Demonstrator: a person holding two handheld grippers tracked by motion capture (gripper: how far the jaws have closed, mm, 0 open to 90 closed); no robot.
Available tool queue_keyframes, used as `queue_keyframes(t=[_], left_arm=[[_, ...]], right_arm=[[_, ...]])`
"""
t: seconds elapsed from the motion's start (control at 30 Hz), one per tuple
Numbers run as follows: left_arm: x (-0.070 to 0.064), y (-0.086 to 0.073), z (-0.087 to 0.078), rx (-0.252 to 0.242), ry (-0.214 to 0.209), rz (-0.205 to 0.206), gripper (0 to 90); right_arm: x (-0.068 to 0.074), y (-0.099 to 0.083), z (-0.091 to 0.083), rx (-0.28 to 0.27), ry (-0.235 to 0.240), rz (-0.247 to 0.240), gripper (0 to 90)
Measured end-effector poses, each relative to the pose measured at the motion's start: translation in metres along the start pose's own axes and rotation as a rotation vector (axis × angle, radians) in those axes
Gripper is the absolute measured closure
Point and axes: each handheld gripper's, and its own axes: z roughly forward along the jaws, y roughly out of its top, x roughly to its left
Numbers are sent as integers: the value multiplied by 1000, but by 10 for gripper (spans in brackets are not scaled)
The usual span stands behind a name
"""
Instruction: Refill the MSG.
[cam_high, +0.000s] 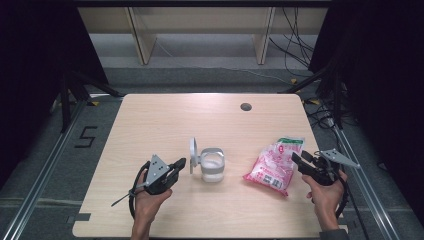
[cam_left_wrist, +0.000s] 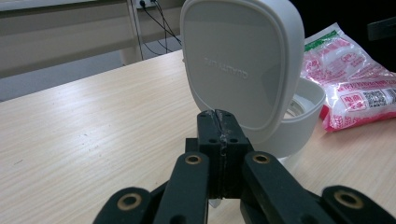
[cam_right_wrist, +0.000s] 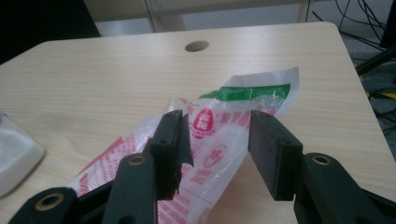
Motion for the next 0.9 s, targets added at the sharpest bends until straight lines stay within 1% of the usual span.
queue_keyframes(t=[0.03, 0.07, 0.1, 0.13, 0.17, 0.2, 0.23, 0.3, 0.33, 0.37, 0.4, 0.43, 0.47, 0.5, 0.53, 0.57, 0.63, 0.67, 0.7, 0.73, 0.77, 0.8, 0.83, 0.87, 0.9], left_arm=[[0, 0, 0, -2, 3, -10, 894], [0, 1, 1, -3, 4, -8, 893], [1, 2, 1, -2, 3, -9, 893], [1, 3, 1, -3, 4, -7, 894], [1, 3, 1, -11, 1, -2, 894], [1, 4, 1, -3, 6, -3, 893], [2, 5, 1, -5, 4, -5, 893], [3, 6, 2, -6, 4, -13, 893], [4, 6, 2, -8, 6, -11, 893], [4, 6, 2, -8, 7, -14, 894], [5, 6, 2, -7, 8, -16, 893], [5, 6, 2, -4, 7, -13, 894], [6, 6, 2, -1, 7, -11, 893], [6, 6, 2, -1, 6, -13, 893], [6, 6, 2, -3, 8, -11, 893], [6, 7, 2, 0, 8, 0, 894], [7, 7, 3, -2, 2, 0, 894], [7, 7, 4, -7, -3, -5, 893], [6, 8, 4, -1, 0, -8, 894], [6, 8, 5, 0, -3, -6, 893], [6, 9, 7, 0, -8, -6, 894], [7, 9, 7, 0, -12, -2, 893], [5, 9, 7, 9, -8, -15, 894], [5, 9, 7, 11, -5, -15, 894], [5, 9, 8, 5, -7, -19, 894]], right_arm=[[2, 1, -2, 10, -2, -4, 562], [3, 0, -2, -3, 4, -17, 561], [6, 0, -4, 11, -2, -12, 559], [4, 0, -3, 5, 14, -57, 556], [8, -1, -4, 14, 19, -27, 553], [9, -1, -3, 3, 12, -43, 550], [10, -2, -4, 16, 31, -53, 543], [15, -3, -4, 23, 42, -33, 530], [16, -5, -5, 24, 61, -51, 529], [18, -6, -5, 28, 67, -59, 525], [21, -7, -6, 38, 75, -52, 521], [20, -8, -5, 44, 83, -98, 515], [24, -9, -5, 50, 84, -102, 509], [28, -10, -6, 62, 90, -79, 509], [28, -10, -6, 50, 94, -106, 510], [30, -11, -6, 66, 116, -113, 510], [36, -13, -6, 73, 122, -128, 509], [38, -14, -7, 71, 144, -118, 509], [40, -15, -5, 52, 136, -117, 507], [41, -15, -7, 65, 150, -135, 504], [42, -16, -6, 59, 152, -128, 503], [43, -17, -8, 69, 153, -141, 502], [44, -17, -8, 76, 142, -146, 502], [45, -18, -9, 71, 151, -130, 501], [48, -19, -10, 70, 160, -102, 500]])
